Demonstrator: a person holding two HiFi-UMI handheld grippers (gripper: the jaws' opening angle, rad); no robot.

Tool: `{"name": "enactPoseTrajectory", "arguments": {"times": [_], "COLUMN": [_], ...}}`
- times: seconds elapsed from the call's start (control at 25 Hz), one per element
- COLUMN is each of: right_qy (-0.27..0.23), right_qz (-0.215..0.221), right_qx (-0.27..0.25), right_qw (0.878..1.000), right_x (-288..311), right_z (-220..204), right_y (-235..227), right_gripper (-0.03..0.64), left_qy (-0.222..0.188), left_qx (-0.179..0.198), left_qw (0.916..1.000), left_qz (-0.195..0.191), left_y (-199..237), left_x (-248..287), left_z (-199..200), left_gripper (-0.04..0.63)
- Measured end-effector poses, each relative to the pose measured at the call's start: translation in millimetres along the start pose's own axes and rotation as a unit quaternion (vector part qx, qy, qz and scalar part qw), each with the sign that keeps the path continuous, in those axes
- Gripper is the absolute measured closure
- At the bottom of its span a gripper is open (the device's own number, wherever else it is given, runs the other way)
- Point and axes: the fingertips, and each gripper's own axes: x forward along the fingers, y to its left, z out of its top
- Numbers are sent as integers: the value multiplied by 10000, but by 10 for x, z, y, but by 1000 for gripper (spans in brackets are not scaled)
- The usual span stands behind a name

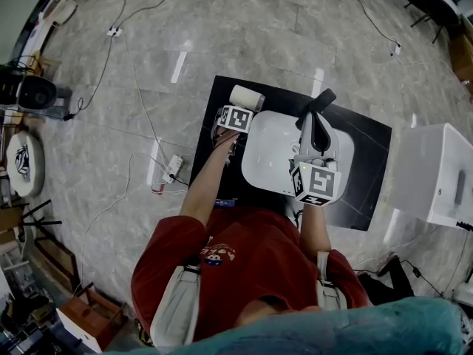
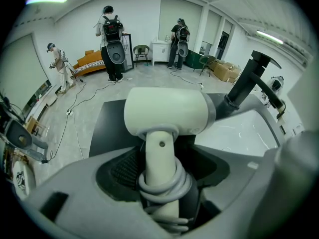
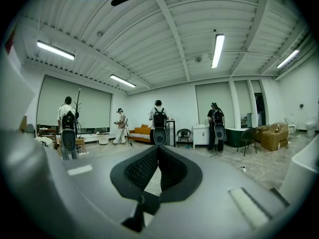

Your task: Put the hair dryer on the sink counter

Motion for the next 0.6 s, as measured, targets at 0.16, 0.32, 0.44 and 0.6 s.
{"name": "enactPoseTrajectory", "arguments": {"times": [0.16, 0.32, 0.44, 0.6], "right_qy": [-22, -63, -106, -168], "right_qz": [49, 94, 133, 191], "right_qx": [-32, -62, -78, -83], "right_qw": [10000, 9999, 9998, 9996], "right_x": [-44, -106, -154, -197], "right_z": [18, 46, 80, 118], "right_y": [12, 50, 82, 130], "right_gripper": [614, 612, 612, 612], "left_qy": [-188, -319, -499, -807], "left_qx": [-26, -110, -115, -82], "left_qw": [9998, 9993, 9985, 9964], "left_qz": [93, 160, 187, 261], "left_y": [-1, 23, 9, -29], "left_x": [-98, -218, -353, -604], "left_z": [22, 2, 30, 113], "left_gripper": [293, 289, 287, 285]}}
